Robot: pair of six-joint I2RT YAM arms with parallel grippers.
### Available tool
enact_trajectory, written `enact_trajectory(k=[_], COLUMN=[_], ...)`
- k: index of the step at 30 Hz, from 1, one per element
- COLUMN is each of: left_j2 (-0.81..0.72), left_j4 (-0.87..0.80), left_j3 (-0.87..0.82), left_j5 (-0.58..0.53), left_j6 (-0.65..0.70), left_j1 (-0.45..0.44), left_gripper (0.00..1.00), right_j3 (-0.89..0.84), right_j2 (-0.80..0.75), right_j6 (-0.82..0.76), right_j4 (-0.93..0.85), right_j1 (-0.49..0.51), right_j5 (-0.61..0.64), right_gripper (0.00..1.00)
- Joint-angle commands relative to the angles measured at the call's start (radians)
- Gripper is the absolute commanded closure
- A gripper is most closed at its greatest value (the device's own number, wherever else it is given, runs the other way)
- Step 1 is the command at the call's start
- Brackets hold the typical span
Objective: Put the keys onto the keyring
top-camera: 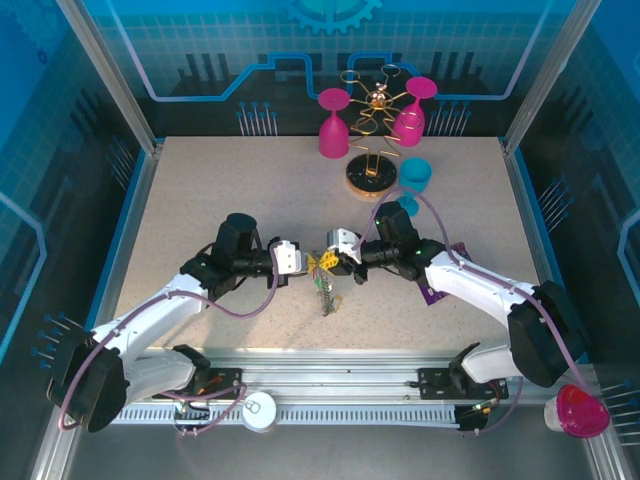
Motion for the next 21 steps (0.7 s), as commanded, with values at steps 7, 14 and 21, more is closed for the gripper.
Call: enact_trajectory(k=[7,14,21], left_j2=[-0.013,-0.003,-0.003], left_j4=[0.007,0.015,0.007], left_j3=[-0.035,-0.038,-0.04], left_j5=[-0.014,-0.023,-0.03], left_j6=[0.023,0.017,0.018], left_j1=[-0.014,-0.014,-0.014], left_gripper=[1.0,1.0,1.0], right_j3=[-0.03,-0.053,-0.066], right_j2=[-0.033,-0.028,-0.036], right_j6=[0.109,0.141,0.157], right_j4=[0.174,0.22,0.259], right_j1=[0.003,0.002,0.001], right_j5=[0.032,0.047,0.074], right_gripper=[1.0,1.0,1.0])
